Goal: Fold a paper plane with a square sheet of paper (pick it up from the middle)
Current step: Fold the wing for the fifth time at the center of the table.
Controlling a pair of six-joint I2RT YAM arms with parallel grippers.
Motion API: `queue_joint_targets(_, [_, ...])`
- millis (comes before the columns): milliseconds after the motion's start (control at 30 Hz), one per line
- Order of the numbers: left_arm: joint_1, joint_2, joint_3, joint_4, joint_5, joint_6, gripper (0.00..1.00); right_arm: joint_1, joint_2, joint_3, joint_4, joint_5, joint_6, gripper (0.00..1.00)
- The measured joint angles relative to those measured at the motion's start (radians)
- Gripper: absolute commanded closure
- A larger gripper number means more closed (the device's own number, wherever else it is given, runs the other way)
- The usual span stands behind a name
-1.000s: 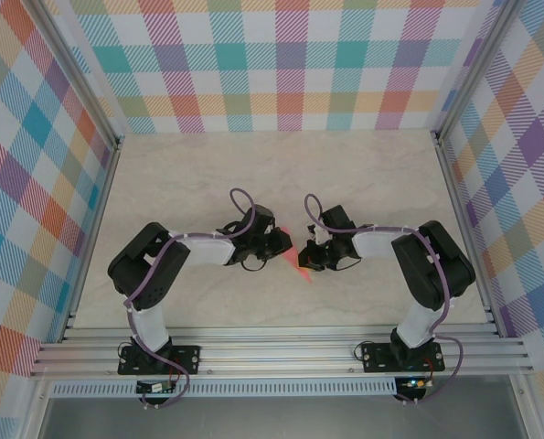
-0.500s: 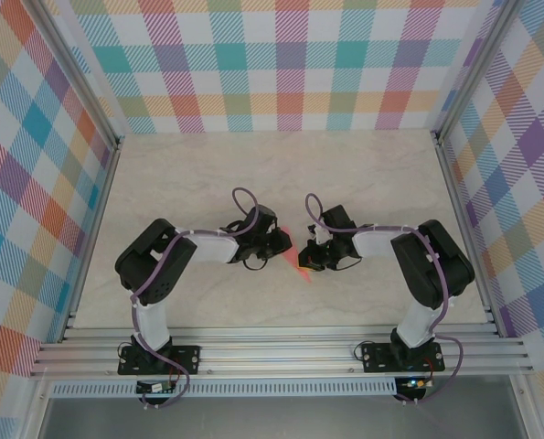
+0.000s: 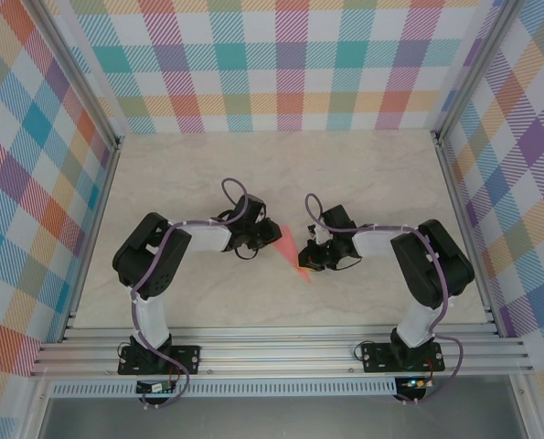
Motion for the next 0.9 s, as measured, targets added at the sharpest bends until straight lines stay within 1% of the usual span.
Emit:
queue_joint_targets(367, [0.101, 0.026, 0.064, -0.074, 0.008, 0.063, 0.79, -0.002, 0.006, 0.006, -0.007, -0.01, -0.017, 1.0])
queue_joint_targets(533, [0.125, 0.026, 0.098, -0.132, -0.005, 0.095, 0.79, -0.003, 0.011, 0.013, -0.015, -0.013, -0.017, 1.0])
queue_joint_targets(633, [0.132, 0.018, 0.123, -0.162, -0.01, 0.111, 0.77, -0.006, 0.014, 0.018, -0.019, -0.019, -0.016, 1.0])
queue_joint_targets(733, [0.129, -0.026, 0.126, -0.181, -0.003, 0.111, 0.77, -0.007, 0.016, 0.02, -0.019, -0.022, -0.015, 1.0])
queue_joint_targets(900, [0.087, -0.096, 0.132, -0.174, 0.029, 0.106, 0.77, -0.007, 0.017, 0.021, -0.021, -0.023, -0.01, 1.0])
